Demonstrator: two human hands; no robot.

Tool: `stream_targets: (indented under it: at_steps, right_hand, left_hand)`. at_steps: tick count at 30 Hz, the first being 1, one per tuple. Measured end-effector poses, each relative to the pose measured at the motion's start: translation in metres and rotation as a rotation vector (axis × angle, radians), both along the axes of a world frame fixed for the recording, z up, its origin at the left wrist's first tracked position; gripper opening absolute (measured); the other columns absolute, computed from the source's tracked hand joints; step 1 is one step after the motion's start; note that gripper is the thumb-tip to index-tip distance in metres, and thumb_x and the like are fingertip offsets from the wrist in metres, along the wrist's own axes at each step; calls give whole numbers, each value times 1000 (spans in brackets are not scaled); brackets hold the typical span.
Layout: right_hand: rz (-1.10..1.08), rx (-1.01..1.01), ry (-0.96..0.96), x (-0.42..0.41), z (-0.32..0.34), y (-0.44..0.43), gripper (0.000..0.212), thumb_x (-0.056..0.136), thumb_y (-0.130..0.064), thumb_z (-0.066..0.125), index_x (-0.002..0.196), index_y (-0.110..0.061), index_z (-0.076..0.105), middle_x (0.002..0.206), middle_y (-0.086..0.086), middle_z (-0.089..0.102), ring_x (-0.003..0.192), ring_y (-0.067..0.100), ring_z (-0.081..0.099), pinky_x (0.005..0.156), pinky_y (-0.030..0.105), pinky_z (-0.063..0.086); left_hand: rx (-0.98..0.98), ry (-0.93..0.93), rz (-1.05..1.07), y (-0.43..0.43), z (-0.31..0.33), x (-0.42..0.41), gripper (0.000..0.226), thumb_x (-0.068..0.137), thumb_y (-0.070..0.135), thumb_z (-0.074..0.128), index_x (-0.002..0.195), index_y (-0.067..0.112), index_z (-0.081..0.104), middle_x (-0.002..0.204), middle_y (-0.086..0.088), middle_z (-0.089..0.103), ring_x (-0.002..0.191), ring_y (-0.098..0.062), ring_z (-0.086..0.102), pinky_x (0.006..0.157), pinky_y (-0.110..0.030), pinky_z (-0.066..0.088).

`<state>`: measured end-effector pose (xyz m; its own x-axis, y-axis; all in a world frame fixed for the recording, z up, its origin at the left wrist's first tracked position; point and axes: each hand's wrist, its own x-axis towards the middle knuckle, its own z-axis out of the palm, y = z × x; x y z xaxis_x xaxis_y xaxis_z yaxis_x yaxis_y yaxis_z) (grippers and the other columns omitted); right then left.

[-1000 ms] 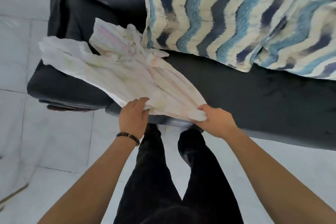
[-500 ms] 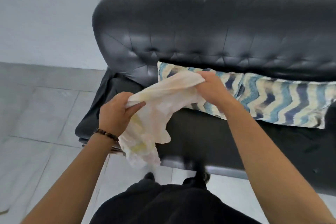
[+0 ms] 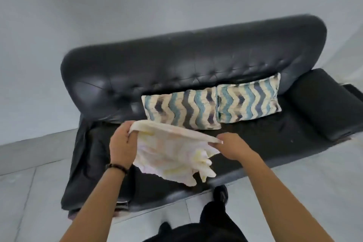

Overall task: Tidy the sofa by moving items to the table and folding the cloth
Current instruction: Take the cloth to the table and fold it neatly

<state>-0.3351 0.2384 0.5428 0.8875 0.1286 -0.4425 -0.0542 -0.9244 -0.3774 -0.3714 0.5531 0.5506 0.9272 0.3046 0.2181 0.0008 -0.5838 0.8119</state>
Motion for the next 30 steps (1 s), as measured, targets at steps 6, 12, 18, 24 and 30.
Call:
stream_targets:
  at_steps: [6, 12, 18, 24, 30]
  right_hand:
    - [-439, 157, -17, -100, -38, -30, 18, 94, -21, 45, 76, -23, 48, 81, -8, 55, 86, 23, 56, 63, 31, 38]
    - [-849, 575, -396, -137, 57, -85, 26, 81, -32, 38, 88, -23, 62, 80, -8, 59, 78, 14, 54, 66, 30, 42]
    - [-860, 487, -793, -207, 105, -168, 15, 78, -40, 52, 84, -33, 64, 73, -21, 62, 74, 3, 57, 67, 29, 50]
    - [-779, -99, -557, -317, 79, -283, 45, 83, -63, 57, 64, -22, 61, 57, -6, 55, 58, 15, 53, 51, 27, 39]
    - [-909, -13, -476, -385, 57, -393, 55, 92, -66, 45, 62, -20, 48, 57, -7, 48, 57, 16, 49, 51, 30, 32]
  left_hand:
    - [-250, 271, -241, -37, -38, -38, 28, 94, 4, 48, 85, 26, 63, 79, 4, 63, 77, -18, 56, 65, -26, 44]
    - [-168, 208, -620, -105, 21, -31, 10, 89, 43, 62, 97, 36, 62, 94, 8, 64, 87, -9, 60, 75, -34, 51]
    - [90, -132, -576, -197, 61, -51, 28, 94, 13, 56, 67, 15, 48, 58, 0, 45, 54, -13, 42, 52, -30, 33]
    - [21, -357, -536, -312, 99, -89, 28, 85, -2, 43, 59, 4, 36, 51, 0, 24, 47, -8, 23, 45, -24, 20]
    - [-106, -512, -637, -465, 153, -112, 41, 88, 2, 43, 59, 25, 24, 51, 8, 25, 46, -5, 23, 46, -18, 17]
